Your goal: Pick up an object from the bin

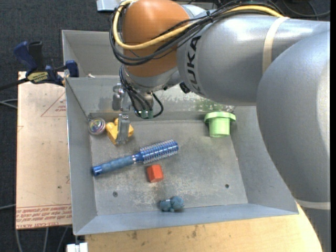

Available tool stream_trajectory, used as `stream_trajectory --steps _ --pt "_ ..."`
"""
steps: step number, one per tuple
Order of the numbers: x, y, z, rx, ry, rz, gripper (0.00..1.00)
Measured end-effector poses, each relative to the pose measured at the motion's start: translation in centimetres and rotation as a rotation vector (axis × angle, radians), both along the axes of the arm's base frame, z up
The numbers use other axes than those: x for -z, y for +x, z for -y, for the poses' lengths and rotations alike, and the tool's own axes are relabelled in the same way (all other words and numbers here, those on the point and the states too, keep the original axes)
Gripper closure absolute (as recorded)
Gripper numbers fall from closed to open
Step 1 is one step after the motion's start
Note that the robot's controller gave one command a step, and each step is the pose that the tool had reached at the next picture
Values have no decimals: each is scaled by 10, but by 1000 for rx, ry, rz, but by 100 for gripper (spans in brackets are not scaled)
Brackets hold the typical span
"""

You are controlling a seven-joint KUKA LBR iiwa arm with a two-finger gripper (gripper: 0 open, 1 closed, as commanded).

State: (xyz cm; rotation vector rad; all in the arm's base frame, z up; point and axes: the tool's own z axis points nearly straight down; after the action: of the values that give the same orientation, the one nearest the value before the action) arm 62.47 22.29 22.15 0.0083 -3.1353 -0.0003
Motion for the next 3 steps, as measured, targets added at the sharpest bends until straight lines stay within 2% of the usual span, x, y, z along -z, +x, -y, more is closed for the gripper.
stream_trajectory --steps 1,2,3 --pt "155 -35 75 -365 1 2 0" --pt "120 -38 79 -418 2 11 0" --pt "122 -33 108 -410 1 8 0"
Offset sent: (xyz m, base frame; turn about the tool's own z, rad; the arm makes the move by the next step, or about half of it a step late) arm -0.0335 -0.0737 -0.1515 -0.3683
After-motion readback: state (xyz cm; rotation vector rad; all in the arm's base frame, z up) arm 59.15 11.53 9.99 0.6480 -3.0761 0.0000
